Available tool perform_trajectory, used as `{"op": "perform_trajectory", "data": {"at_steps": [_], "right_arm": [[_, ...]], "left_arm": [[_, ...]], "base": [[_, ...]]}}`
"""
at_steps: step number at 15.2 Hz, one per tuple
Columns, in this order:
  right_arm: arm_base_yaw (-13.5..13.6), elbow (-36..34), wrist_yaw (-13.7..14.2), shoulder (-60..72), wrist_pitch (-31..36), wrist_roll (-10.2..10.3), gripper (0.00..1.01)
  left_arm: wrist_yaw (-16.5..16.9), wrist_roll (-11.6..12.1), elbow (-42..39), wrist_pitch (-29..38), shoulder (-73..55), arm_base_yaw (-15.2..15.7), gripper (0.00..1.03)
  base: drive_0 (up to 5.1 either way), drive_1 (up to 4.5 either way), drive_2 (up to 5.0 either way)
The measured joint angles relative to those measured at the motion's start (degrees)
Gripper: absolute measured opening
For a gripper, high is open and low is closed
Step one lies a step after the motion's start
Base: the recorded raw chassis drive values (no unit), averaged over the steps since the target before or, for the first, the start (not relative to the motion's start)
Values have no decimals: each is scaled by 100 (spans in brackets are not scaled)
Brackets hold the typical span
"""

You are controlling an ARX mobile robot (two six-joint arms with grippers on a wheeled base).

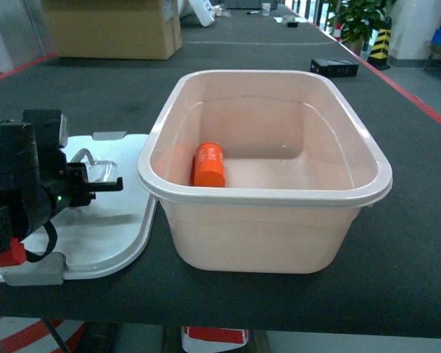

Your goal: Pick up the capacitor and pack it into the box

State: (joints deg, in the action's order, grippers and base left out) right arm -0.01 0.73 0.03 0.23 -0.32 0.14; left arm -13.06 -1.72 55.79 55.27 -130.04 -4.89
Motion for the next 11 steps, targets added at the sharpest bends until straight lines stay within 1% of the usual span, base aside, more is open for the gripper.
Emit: {"op": "perform_trajectory", "data": {"at_steps": [1,2,3,5,7,8,9,10,11], "right_arm": [[0,0,0,0,0,0,98],[0,0,-2,0,0,0,98],[0,0,-2,0,0,0,98],[0,-2,-2,0,0,0,98],[0,0,-2,0,2,0,98],[0,0,-2,0,0,0,98],[0,0,-2,0,2,0,98],[0,0,-2,0,0,0,98],[0,0,-2,0,2,0,98]], "left_arm": [[0,-7,-131,-98,190,28,2],[-68,-4,-192,-350,498,74,2],[-129,0,-195,-494,868,173,2],[-269,120,-181,-728,1786,385,2],[-463,315,-55,-949,2396,444,2],[-553,387,66,-1117,2653,389,2],[-695,382,284,-1416,2929,170,2],[-800,286,544,-1810,3058,-173,2],[-881,90,800,-2153,3064,-575,2]], "base": [[0,0,0],[0,0,0],[0,0,0],[0,0,0],[0,0,0],[0,0,0],[0,0,0],[0,0,0],[0,0,0]]}}
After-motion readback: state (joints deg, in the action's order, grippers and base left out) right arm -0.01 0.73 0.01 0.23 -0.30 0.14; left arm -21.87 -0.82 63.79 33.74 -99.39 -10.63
